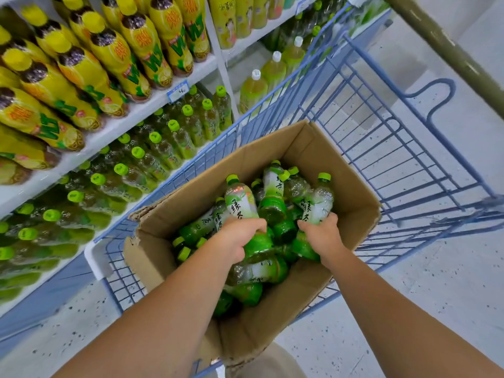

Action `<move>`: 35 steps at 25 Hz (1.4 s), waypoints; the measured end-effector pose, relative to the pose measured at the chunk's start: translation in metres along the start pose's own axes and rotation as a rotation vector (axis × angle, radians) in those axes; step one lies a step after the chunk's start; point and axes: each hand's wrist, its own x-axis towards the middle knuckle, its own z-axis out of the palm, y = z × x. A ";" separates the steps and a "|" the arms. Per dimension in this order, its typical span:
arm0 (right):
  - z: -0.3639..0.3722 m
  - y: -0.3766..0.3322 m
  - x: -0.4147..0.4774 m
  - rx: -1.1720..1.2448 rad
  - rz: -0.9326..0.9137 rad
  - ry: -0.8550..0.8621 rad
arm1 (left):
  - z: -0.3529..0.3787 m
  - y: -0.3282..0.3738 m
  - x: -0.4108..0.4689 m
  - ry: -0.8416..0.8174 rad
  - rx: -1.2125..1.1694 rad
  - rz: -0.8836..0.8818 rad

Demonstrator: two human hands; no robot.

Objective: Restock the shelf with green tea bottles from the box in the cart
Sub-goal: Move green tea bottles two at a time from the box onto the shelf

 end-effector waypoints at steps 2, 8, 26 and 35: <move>-0.003 -0.003 -0.014 0.102 0.016 -0.075 | -0.005 -0.010 -0.007 0.045 0.042 0.043; -0.004 -0.022 -0.074 0.144 -0.118 -0.216 | -0.032 -0.018 -0.103 0.167 0.067 0.285; 0.185 -0.058 -0.351 -0.180 -0.594 -0.422 | -0.301 -0.158 -0.262 0.364 0.010 0.725; 0.335 -0.043 -0.481 -0.289 -0.702 -0.573 | -0.470 -0.247 -0.300 0.588 -0.121 0.746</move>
